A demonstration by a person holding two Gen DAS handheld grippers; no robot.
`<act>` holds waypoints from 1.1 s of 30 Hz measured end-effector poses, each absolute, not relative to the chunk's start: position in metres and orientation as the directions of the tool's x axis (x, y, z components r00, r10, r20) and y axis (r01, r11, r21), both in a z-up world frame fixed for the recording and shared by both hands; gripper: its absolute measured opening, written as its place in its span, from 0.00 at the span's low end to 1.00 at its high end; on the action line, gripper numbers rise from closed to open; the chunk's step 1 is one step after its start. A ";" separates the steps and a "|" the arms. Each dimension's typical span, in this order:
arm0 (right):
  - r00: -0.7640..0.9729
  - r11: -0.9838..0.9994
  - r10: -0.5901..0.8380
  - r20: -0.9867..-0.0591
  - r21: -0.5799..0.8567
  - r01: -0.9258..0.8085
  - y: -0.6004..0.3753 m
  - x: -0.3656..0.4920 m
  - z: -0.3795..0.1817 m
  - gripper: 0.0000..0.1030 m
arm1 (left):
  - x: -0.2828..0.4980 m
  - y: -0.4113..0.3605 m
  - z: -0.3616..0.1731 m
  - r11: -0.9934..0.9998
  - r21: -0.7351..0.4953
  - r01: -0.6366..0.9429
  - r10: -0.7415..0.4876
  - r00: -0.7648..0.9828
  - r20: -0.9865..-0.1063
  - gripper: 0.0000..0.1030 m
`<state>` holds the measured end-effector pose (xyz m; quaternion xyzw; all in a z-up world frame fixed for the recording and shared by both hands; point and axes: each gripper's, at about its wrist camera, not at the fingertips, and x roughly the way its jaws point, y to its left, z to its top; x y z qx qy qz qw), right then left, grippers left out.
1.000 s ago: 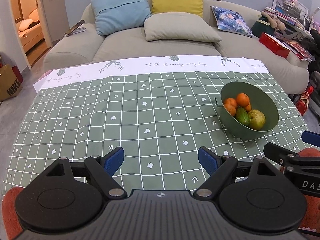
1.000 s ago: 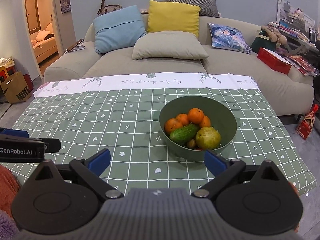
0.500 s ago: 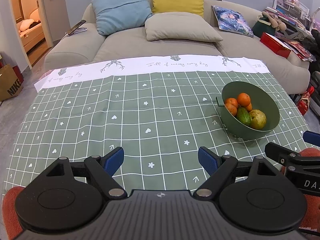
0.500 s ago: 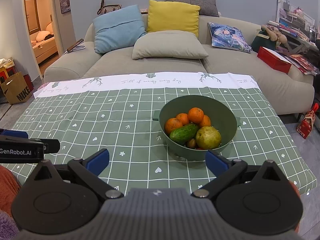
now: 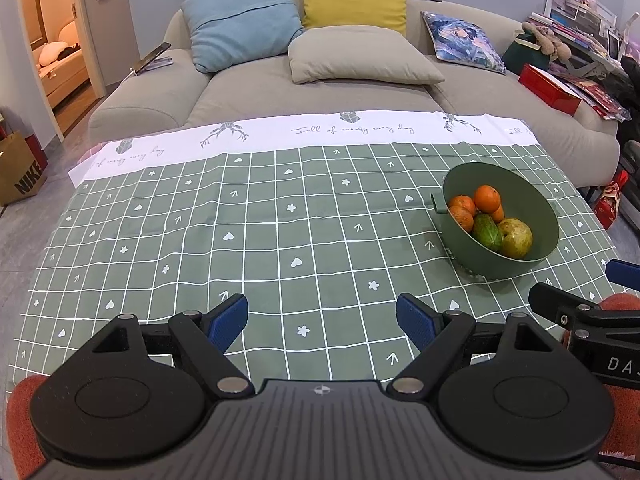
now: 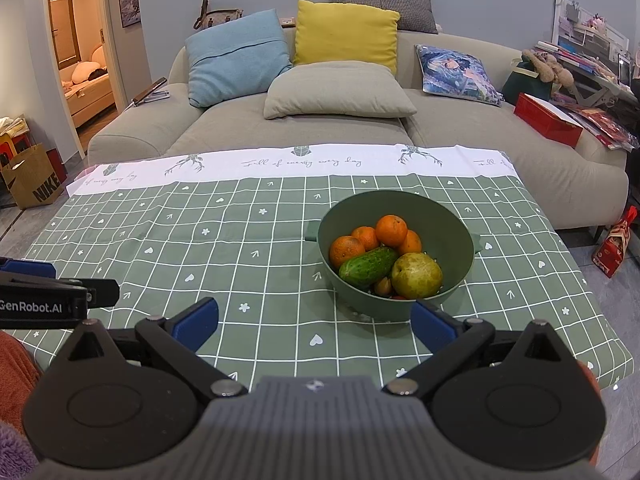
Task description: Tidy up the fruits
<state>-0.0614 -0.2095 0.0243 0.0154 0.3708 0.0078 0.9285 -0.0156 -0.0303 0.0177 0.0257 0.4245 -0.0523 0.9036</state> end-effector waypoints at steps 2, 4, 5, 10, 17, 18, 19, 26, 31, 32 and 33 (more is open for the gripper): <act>0.725 0.999 0.026 -0.689 0.034 -0.003 -0.209 -0.061 0.024 0.95 | -0.016 -0.030 0.018 0.993 0.002 0.117 -0.073 0.635 -0.769 0.95; 0.725 0.999 0.026 -0.689 0.034 -0.004 -0.209 -0.061 0.024 0.95 | -0.015 -0.030 0.018 0.993 0.003 0.118 -0.073 0.635 -0.769 0.95; 0.725 0.999 0.027 -0.689 0.034 -0.004 -0.210 -0.061 0.024 0.95 | -0.015 -0.030 0.018 0.993 0.003 0.118 -0.073 0.635 -0.769 0.95; 0.724 0.999 0.027 -0.689 0.035 -0.004 -0.209 -0.061 0.024 0.95 | -0.015 -0.030 0.018 0.993 0.003 0.117 -0.072 0.635 -0.769 0.95; 0.724 0.999 0.026 -0.689 0.034 -0.003 -0.209 -0.062 0.025 0.95 | -0.015 -0.027 0.021 0.993 0.012 0.116 -0.066 0.641 -0.765 0.95; 0.724 0.999 0.026 -0.689 0.035 -0.004 -0.209 -0.062 0.025 0.95 | -0.015 -0.026 0.021 0.993 0.015 0.116 -0.063 0.643 -0.763 0.95; 0.724 0.999 0.026 -0.689 0.034 -0.003 -0.209 -0.062 0.025 0.95 | -0.016 -0.027 0.022 0.993 0.016 0.120 -0.066 0.646 -0.761 0.95; 0.724 0.999 0.026 -0.690 0.035 -0.003 -0.209 -0.062 0.025 0.95 | -0.016 -0.030 0.022 0.991 0.018 0.134 -0.074 0.650 -0.756 0.95; 0.724 0.999 0.026 -0.690 0.034 -0.004 -0.209 -0.062 0.025 0.95 | -0.017 -0.029 0.022 0.991 0.019 0.130 -0.071 0.654 -0.753 0.95; 0.724 0.999 0.026 -0.690 0.034 -0.004 -0.209 -0.062 0.025 0.95 | -0.017 -0.029 0.022 0.991 0.020 0.130 -0.071 0.654 -0.753 0.95; 0.723 0.999 0.026 -0.690 0.034 -0.003 -0.209 -0.062 0.025 0.95 | -0.017 -0.030 0.022 0.991 0.020 0.130 -0.071 0.654 -0.753 0.95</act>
